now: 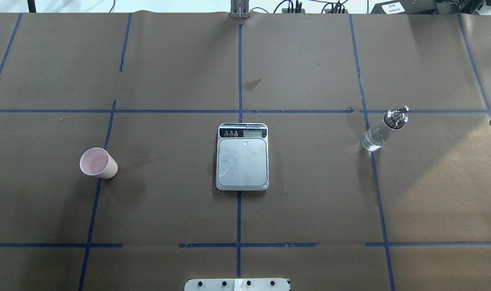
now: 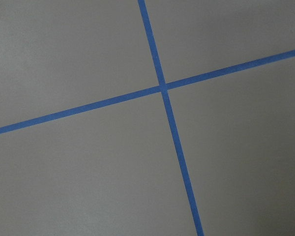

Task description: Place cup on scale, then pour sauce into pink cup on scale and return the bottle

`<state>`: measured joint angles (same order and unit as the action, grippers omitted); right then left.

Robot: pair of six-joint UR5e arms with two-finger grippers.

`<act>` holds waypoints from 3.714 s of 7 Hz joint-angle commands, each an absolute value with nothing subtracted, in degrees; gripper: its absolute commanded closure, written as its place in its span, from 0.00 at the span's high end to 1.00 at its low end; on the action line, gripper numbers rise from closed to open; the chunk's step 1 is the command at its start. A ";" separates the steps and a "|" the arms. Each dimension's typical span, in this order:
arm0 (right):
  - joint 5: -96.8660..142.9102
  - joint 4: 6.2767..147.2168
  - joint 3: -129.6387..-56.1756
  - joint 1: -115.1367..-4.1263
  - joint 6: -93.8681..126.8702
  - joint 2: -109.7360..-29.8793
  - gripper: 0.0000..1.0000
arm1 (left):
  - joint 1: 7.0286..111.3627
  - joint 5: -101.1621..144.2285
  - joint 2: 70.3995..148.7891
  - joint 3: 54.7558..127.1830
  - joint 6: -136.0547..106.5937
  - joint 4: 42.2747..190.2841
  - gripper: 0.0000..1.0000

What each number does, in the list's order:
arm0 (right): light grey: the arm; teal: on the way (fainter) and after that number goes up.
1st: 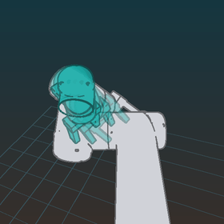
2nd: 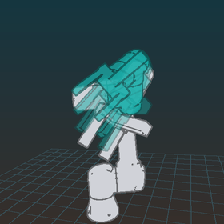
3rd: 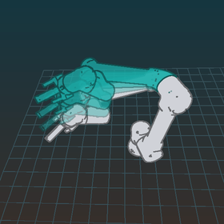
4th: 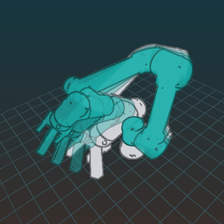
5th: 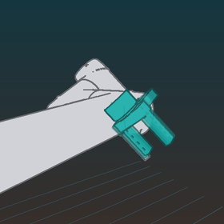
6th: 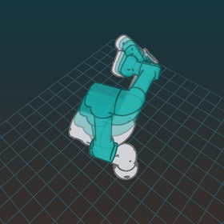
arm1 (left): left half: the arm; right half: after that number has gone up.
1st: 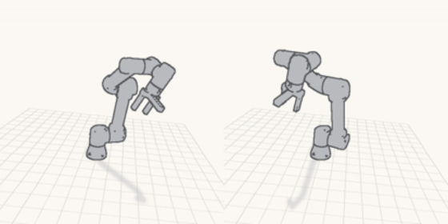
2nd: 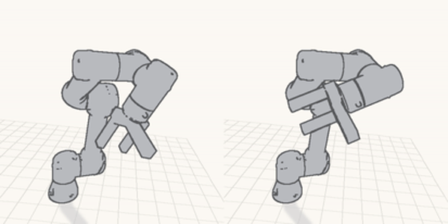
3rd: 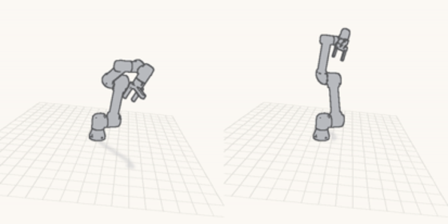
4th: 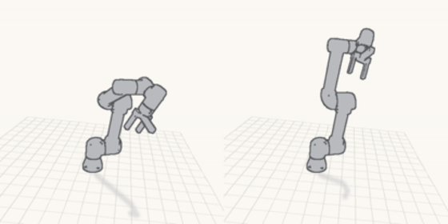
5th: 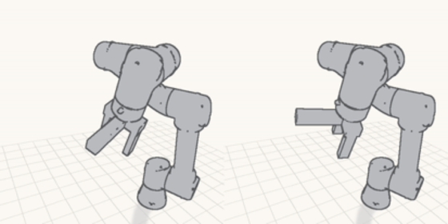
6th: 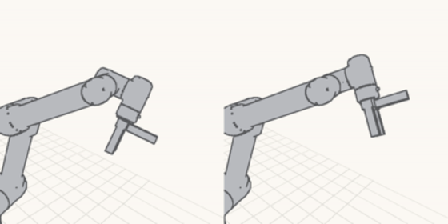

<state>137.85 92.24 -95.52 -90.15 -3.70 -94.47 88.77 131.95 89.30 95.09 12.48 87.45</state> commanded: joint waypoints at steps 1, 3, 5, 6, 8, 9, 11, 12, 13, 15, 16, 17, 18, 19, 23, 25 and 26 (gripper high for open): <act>138.34 92.81 -95.79 -92.62 -5.19 -94.05 1.00 | 88.77 131.75 89.64 95.79 11.96 87.45 1.00; 141.14 92.46 -96.24 -92.64 -4.31 -93.87 1.00 | 88.68 131.66 92.87 96.41 11.61 89.37 1.00; 141.15 92.11 -96.76 -91.42 -2.73 -91.51 1.00 | 86.23 131.83 98.70 95.45 6.03 92.72 1.00; 141.24 92.11 -97.12 -90.36 -2.55 -91.15 1.00 | 83.78 131.84 99.31 97.45 -0.29 96.29 1.00; 140.89 92.72 -96.86 -88.07 -2.64 -88.07 1.00 | 77.12 131.84 99.23 98.78 -18.93 101.16 1.00; 140.80 92.38 -96.42 -86.59 -2.72 -88.15 1.00 | 74.04 131.75 98.10 100.09 -26.90 104.38 1.00; 140.97 92.11 -96.06 -85.08 -1.33 -87.45 1.00 | 65.53 131.75 92.23 104.65 -47.34 115.33 1.00; 141.15 92.20 -95.89 -85.08 -0.80 -87.36 1.00 | 60.69 131.49 91.07 106.07 -56.51 117.75 1.00; 141.24 92.11 -95.89 -85.08 -0.70 -86.67 1.00 | 55.69 130.61 91.23 108.17 -64.34 117.86 1.00; 141.33 92.20 -95.97 -85.08 0.17 -85.96 1.00 | 49.77 127.46 91.32 109.16 -70.81 117.86 1.00; 141.33 92.11 -96.15 -85.17 1.22 -85.96 1.00 | 47.92 125.27 91.32 108.55 -71.19 117.86 1.00; 141.24 92.11 -96.24 -85.08 1.23 -85.87 1.00 | 46.68 124.98 91.58 108.28 -71.54 117.77 1.00; 141.24 92.11 -96.15 -85.17 1.23 -85.70 1.00 | 45.71 124.98 92.19 106.54 -71.37 117.86 0.99; 141.33 92.11 -96.15 -85.17 1.23 -85.69 1.00 | 44.83 124.98 92.37 106.26 -71.37 117.86 0.98; 141.33 92.20 -95.98 -85.17 1.32 -85.61 1.00 | 43.86 124.89 92.64 104.86 -71.28 117.77 0.59; 141.33 92.20 -95.98 -85.17 1.32 -85.52 1.00 | 43.86 124.89 93.07 104.24 -71.28 117.77 0.16; 141.42 92.20 -95.98 -85.17 1.49 -85.43 1.00 | 43.86 124.37 93.16 104.41 -71.45 117.69 0.00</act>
<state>141.35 92.19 -95.98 -85.17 1.36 -85.51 43.86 124.75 93.00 104.41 -71.32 117.75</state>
